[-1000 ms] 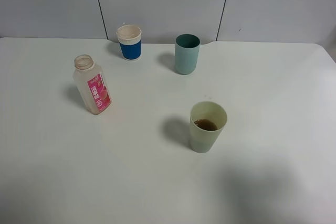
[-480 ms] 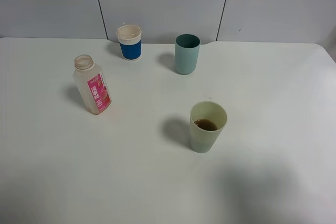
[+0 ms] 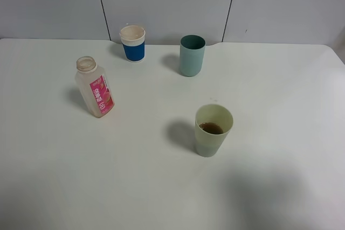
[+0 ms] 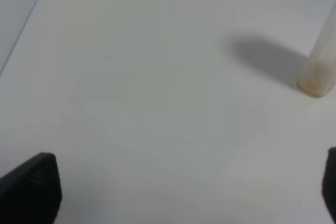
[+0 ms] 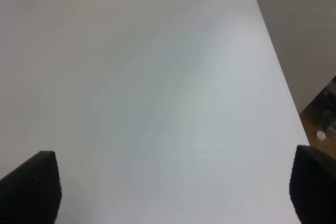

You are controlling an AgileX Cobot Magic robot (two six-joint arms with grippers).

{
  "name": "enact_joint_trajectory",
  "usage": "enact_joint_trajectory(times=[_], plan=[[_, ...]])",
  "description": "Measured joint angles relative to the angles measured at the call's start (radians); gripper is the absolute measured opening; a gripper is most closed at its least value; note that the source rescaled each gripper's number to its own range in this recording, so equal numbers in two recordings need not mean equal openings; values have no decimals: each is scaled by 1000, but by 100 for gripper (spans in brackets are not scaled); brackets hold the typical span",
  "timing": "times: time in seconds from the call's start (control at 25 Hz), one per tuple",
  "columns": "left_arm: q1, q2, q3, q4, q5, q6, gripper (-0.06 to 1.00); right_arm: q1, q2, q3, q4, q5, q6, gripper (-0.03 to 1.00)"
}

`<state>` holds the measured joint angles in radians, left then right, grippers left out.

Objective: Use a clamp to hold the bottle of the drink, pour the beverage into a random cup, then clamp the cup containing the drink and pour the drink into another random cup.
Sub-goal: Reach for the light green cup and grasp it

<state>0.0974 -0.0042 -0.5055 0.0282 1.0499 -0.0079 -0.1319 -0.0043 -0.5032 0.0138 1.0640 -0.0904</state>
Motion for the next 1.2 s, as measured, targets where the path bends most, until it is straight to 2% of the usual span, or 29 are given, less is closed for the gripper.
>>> enact_joint_trajectory(times=[0.36,0.6,1.2], plan=[[-11,0,0,1,0,-4,100,0,0,0,0,0,0,59],[-62,0,0,4,0,-4,100,0,0,0,0,0,0,59],[-65,0,0,5,0,-4,100,0,0,0,0,0,0,59]])
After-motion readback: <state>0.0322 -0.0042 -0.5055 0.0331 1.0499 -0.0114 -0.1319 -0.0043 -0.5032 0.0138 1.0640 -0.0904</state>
